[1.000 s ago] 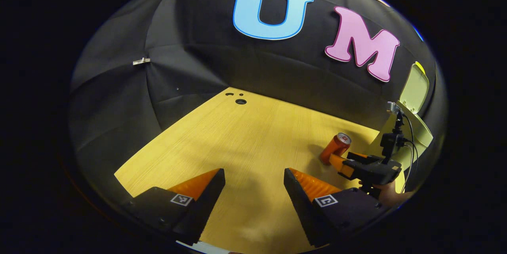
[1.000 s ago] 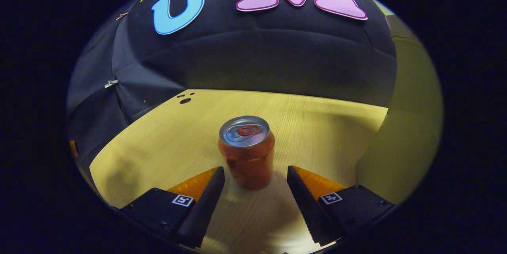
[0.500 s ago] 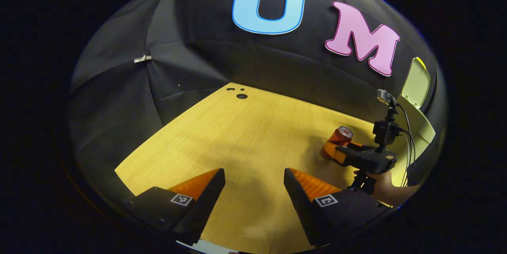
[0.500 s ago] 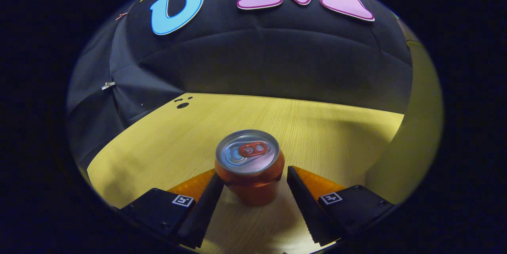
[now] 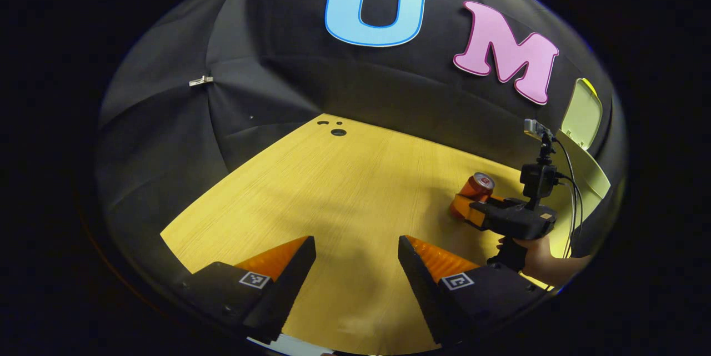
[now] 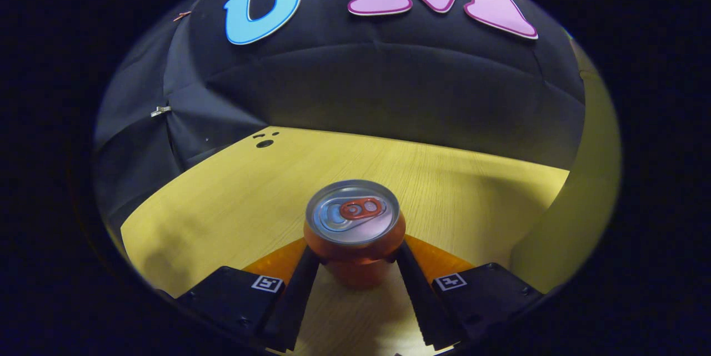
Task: Press the lid of the desktop garbage bin to open it, pick up the crumpled paper on the desktop and throw it into the bin, then pick up the pop can on the desktop and drop it into the bin, and finally close the garbage bin lid.
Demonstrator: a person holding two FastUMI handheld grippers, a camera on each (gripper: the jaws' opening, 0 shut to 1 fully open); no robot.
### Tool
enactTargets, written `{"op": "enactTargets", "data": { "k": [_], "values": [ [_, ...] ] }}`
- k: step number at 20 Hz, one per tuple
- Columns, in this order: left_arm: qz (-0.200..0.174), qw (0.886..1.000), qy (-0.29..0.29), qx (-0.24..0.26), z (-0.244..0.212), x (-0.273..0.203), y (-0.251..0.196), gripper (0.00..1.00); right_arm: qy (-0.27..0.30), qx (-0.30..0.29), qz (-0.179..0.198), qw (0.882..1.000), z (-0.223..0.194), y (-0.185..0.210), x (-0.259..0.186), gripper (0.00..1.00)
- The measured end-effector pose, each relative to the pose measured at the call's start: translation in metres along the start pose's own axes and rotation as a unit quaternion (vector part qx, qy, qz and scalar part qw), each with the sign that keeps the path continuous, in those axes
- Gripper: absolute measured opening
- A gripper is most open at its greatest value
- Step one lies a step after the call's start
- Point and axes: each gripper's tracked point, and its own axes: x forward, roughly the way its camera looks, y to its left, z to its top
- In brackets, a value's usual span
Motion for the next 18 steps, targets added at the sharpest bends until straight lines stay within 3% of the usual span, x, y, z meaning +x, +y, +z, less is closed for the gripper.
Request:
{"op": "enactTargets", "data": {
  "k": [1, 7, 8, 9, 18],
  "values": [
    [-0.002, 1.0, 0.002, -0.001, 0.0, 0.0, -0.001, 0.96, -0.001, -0.005, 0.001, 1.0, 0.003, 0.002, -0.005, 0.83],
    [-0.041, 0.999, 0.005, 0.02, 0.002, -0.008, -0.017, 0.96, -0.036, -0.011, -0.008, 0.999, 0.055, 0.0, -0.046, 0.83],
    [-0.047, 0.999, 0.002, 0.027, 0.003, -0.01, -0.02, 0.96, -0.042, -0.014, -0.01, 0.999, 0.066, -0.001, -0.054, 0.88],
    [-0.054, 0.998, -0.002, 0.032, 0.005, -0.014, -0.022, 0.96, -0.049, -0.017, -0.013, 0.999, 0.076, -0.002, -0.062, 0.83],
    [-0.114, 0.992, -0.028, 0.049, 0.012, -0.042, -0.04, 0.96, -0.105, -0.041, -0.044, 0.993, 0.164, -0.011, -0.147, 0.83]
  ]
}}
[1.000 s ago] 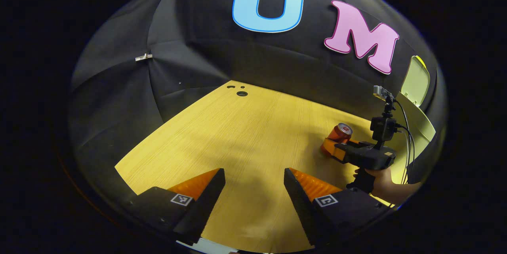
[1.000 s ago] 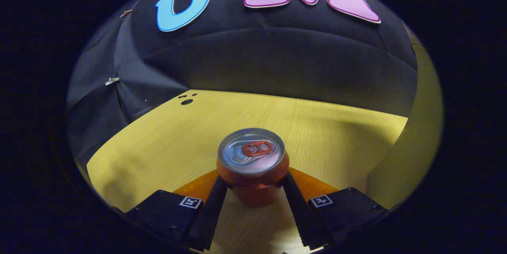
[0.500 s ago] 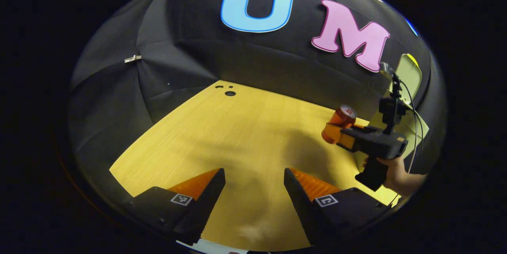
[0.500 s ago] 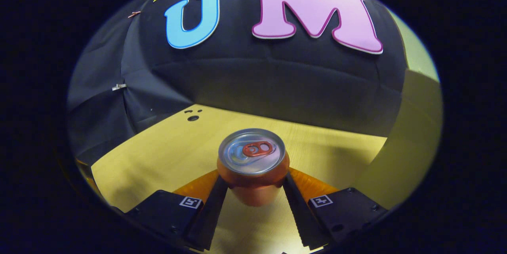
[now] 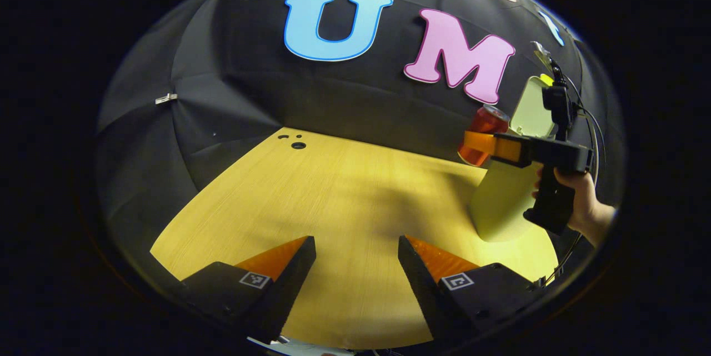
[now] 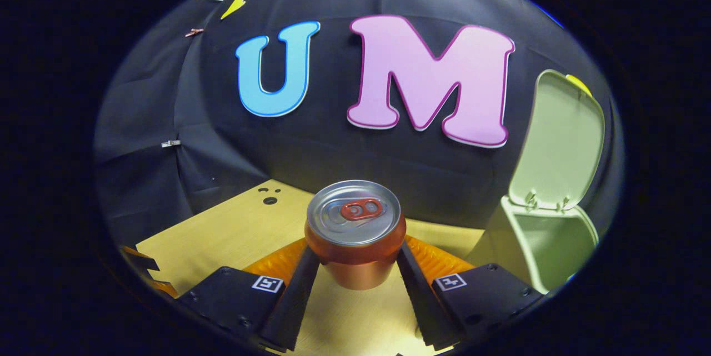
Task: Press the lid of the desktop garbage bin to open it, pick up the crumpled paper on the desktop and throw it into the bin, then pick up the pop can on the desktop and drop it into the bin, and finally close the garbage bin lid.
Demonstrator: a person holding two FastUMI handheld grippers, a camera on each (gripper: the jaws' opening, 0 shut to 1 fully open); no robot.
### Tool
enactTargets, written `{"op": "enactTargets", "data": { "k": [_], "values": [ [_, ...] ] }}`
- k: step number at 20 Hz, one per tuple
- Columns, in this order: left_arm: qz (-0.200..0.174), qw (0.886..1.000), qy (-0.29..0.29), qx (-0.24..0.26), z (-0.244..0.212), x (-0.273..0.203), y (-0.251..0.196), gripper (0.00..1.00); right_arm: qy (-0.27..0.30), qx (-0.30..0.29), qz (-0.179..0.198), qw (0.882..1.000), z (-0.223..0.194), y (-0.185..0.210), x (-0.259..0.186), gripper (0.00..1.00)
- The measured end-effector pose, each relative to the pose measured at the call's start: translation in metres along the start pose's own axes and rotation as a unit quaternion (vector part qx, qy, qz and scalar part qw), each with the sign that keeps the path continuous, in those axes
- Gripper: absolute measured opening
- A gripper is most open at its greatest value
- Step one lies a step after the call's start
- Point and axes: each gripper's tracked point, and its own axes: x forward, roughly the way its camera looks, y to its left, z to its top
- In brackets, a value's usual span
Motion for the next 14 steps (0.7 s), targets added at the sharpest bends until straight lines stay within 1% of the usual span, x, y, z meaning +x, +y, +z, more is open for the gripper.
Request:
{"op": "enactTargets", "data": {
  "k": [3, 6, 8, 10, 14],
  "values": [
    [-0.033, 0.999, -0.017, 0.016, 0.005, -0.014, -0.011, 0.96, -0.01, -0.013, -0.02, 1.0, 0.023, -0.011, -0.021, 0.83],
    [-0.059, 0.997, -0.026, 0.041, 0.005, -0.026, -0.022, 0.96, -0.031, -0.003, -0.039, 0.999, 0.05, -0.027, -0.05, 0.83],
    [-0.061, 0.996, -0.03, 0.058, 0.004, -0.033, -0.026, 0.96, -0.039, -0.009, -0.051, 0.998, 0.064, -0.043, -0.063, 0.83],
    [-0.068, 0.995, -0.031, 0.06, 0.005, -0.039, -0.033, 0.96, -0.052, -0.003, -0.064, 0.997, 0.079, -0.061, -0.076, 0.83],
    [-0.065, 0.995, -0.037, 0.067, 0.008, -0.043, -0.048, 0.96, -0.058, 0.019, -0.085, 0.995, 0.084, -0.102, -0.093, 0.83]
  ]
}}
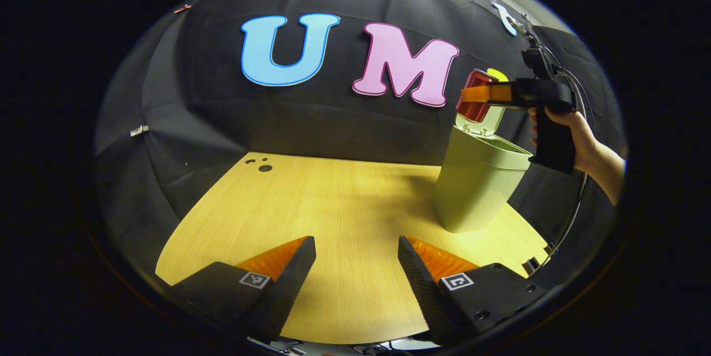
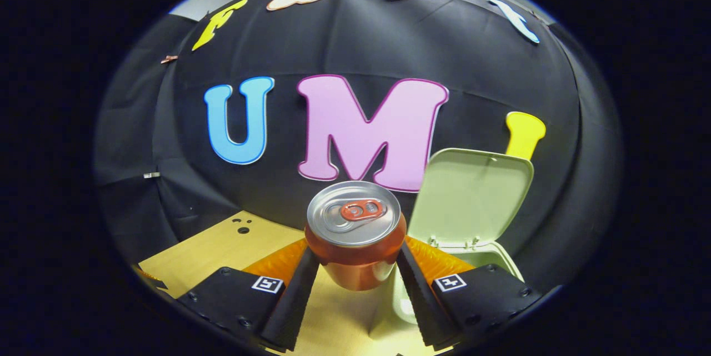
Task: Press the lid of the desktop garbage bin to open it, pick up the crumpled paper on the desktop and throw it into the bin, then pick up the pop can on the desktop and drop it into the bin, and finally close the garbage bin lid.
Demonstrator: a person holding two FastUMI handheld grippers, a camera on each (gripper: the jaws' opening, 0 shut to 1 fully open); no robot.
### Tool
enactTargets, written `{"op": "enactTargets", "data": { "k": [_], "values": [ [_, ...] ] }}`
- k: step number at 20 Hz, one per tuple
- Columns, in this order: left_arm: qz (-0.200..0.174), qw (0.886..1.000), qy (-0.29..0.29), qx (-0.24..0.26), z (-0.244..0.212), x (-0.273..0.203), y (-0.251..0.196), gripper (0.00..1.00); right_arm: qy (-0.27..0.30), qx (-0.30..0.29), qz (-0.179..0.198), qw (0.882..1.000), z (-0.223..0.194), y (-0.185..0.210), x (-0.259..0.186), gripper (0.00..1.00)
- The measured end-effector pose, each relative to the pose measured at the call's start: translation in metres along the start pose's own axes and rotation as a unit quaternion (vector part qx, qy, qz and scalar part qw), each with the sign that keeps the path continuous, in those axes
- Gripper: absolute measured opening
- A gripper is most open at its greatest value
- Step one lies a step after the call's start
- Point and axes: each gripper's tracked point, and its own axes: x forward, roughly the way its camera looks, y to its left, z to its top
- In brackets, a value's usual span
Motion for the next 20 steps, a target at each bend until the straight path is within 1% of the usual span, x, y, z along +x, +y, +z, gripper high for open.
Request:
{"op": "enactTargets", "data": {
  "k": [2, 5, 8, 10, 14, 20],
  "values": [
    [0.009, 1.0, -0.006, -0.006, 0.002, 0.002, -0.009, 0.96, -0.006, -0.008, -0.011, 1.0, 0.005, -0.022, -0.004, 0.83],
    [0.019, 0.999, -0.003, -0.03, -0.001, 0.008, -0.025, 0.96, -0.013, -0.015, -0.017, 1.0, 0.006, -0.048, -0.007, 0.83],
    [0.022, 0.999, 0.009, -0.047, -0.007, 0.015, -0.045, 0.96, -0.008, -0.013, -0.025, 1.0, -0.003, -0.072, -0.006, 0.83],
    [0.024, 0.999, 0.015, -0.042, -0.011, 0.016, -0.055, 0.96, 0.001, -0.007, -0.029, 1.0, -0.014, -0.086, -0.007, 0.83],
    [0.026, 0.999, 0.028, -0.028, -0.016, 0.022, -0.065, 0.96, 0.021, -0.003, -0.037, 0.999, -0.039, -0.103, -0.003, 0.83],
    [0.029, 0.998, 0.031, -0.041, -0.014, 0.031, -0.064, 0.96, 0.037, 0.013, -0.036, 0.999, -0.053, -0.106, 0.006, 0.83]
  ]
}}
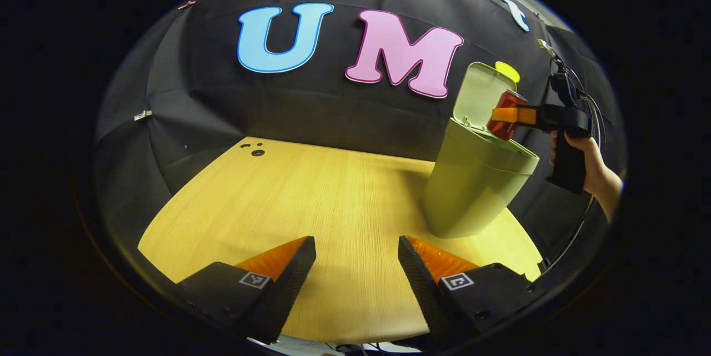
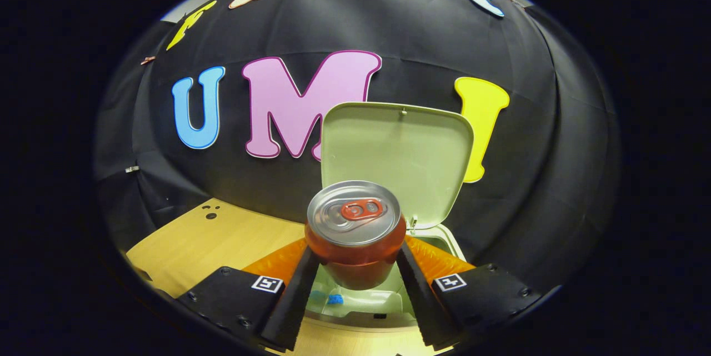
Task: Press the lid of the desktop garbage bin to open it, pick up the crumpled paper on the desktop and throw it into the bin, then pick up the pop can on the desktop and drop it into the bin, and finally close the garbage bin lid.
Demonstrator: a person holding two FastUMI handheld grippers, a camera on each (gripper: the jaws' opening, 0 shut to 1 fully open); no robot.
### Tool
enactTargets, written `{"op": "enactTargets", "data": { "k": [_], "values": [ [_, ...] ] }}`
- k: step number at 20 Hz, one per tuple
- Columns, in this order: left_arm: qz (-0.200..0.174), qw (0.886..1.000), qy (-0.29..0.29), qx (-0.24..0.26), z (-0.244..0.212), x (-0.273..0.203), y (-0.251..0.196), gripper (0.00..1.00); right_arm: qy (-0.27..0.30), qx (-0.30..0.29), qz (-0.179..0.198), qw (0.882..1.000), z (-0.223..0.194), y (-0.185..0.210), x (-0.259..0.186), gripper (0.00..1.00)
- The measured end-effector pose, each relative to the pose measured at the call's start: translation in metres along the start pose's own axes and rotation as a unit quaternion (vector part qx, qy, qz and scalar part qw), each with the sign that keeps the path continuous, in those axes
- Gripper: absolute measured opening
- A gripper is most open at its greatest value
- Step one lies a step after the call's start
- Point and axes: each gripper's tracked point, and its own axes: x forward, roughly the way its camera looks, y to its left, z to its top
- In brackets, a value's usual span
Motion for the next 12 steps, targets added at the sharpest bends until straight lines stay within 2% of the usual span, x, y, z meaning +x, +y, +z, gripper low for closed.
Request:
{"op": "enactTargets", "data": {
  "k": [8, 12],
  "values": [
    [0.006, 1.0, 0.011, -0.013, -0.006, 0.008, 0.013, 0.96, 0.024, 0.0, -0.003, 1.0, -0.016, 0.005, 0.016, 0.85],
    [0.014, 1.0, 0.012, -0.017, -0.003, 0.012, 0.024, 0.96, 0.016, -0.003, -0.009, 1.0, -0.013, 0.005, 0.018, 0.96]
  ]
}}
